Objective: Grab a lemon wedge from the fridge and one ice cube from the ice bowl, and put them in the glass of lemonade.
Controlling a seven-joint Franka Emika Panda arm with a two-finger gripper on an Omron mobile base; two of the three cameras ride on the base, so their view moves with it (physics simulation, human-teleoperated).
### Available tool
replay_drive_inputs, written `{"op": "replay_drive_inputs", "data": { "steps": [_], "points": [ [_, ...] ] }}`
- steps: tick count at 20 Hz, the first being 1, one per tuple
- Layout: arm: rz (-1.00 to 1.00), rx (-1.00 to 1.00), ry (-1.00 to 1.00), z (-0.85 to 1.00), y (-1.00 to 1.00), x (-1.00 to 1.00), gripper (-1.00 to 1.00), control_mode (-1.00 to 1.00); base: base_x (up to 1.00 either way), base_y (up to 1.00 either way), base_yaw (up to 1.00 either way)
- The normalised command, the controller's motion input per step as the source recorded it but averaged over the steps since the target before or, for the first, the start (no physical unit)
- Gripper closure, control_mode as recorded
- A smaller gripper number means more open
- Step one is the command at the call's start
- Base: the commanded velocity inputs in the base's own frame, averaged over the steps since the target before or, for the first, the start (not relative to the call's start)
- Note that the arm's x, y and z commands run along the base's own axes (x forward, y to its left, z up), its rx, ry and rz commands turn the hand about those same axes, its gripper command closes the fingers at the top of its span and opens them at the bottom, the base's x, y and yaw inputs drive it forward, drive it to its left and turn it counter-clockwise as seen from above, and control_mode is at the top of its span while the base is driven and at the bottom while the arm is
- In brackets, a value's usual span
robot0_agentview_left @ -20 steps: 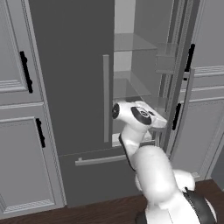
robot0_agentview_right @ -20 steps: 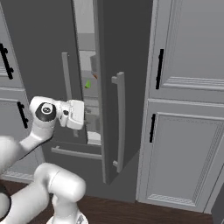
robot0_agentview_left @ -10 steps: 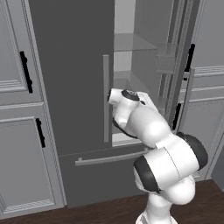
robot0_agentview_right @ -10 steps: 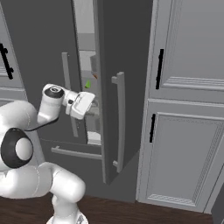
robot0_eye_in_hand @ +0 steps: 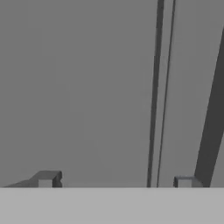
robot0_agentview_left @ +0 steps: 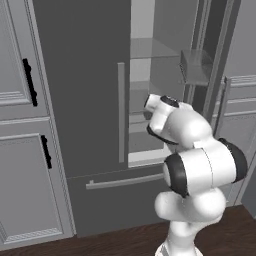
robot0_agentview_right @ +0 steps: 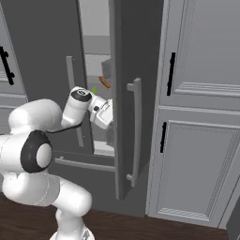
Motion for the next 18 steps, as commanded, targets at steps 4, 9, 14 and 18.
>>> {"op": "replay_drive_inputs", "data": {
  "steps": [4,9,14,18],
  "points": [
    [-0.13,0.05,0.01,0.0,-1.0,-0.22,-1.0,-1.0,0.0,0.0,0.0],
    [-0.14,0.04,0.02,0.0,-1.0,-0.16,-1.0,-1.0,0.0,0.0,0.0],
    [-0.08,0.01,-0.01,0.0,-0.42,-0.2,-1.0,-1.0,0.0,0.0,0.0],
    [0.01,0.0,-0.05,0.06,0.4,-0.29,-1.0,-1.0,0.0,0.0,0.0]
  ]
}}
